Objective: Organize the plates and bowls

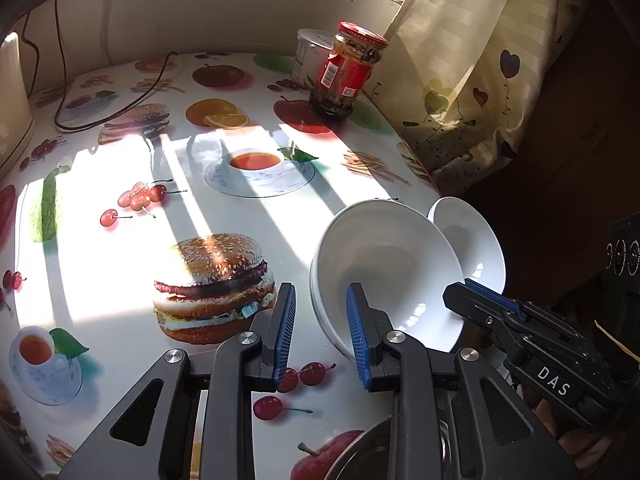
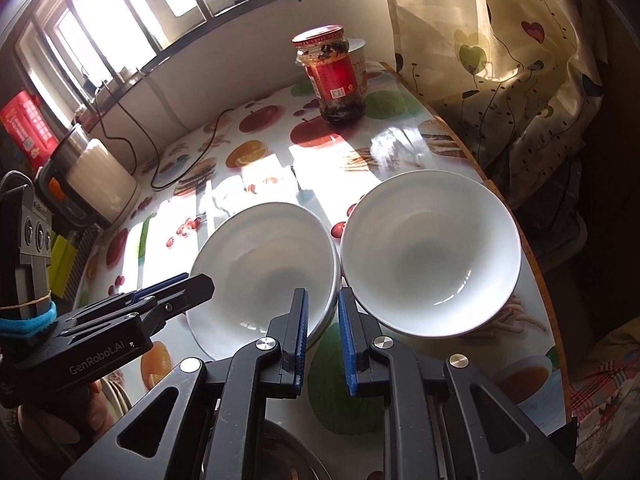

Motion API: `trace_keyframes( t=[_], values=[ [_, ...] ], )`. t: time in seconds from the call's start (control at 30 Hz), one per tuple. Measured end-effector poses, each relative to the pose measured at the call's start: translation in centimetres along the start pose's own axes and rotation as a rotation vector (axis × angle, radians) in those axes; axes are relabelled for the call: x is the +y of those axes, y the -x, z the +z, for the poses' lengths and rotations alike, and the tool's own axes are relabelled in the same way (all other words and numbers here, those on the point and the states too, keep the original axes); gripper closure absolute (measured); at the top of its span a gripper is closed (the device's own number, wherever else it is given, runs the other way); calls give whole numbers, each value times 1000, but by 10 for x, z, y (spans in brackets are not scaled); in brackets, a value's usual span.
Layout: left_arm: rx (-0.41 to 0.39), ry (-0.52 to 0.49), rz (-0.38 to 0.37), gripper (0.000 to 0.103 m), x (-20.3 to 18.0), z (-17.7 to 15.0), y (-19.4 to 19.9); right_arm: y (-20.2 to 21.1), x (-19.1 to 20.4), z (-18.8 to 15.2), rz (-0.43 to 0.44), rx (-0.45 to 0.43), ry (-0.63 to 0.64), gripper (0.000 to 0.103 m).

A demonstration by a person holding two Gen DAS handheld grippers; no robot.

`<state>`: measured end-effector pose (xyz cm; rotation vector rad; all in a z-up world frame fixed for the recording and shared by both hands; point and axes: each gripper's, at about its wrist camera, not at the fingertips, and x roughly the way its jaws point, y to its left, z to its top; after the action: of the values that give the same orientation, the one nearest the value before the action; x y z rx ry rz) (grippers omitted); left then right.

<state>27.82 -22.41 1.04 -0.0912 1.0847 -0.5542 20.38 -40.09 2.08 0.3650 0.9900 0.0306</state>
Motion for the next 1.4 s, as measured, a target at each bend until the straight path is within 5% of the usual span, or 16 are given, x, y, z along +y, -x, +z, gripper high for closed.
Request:
trace_keyframes(
  t=[0.3,1.4],
  values=[
    [-8,-15,11,90,-2,0,-3,-2,0,0,-1,4,-6,88],
    [-40,-33,46,90,-8,-6,12,2,4,-4,17,-6,-9,88]
  ],
)
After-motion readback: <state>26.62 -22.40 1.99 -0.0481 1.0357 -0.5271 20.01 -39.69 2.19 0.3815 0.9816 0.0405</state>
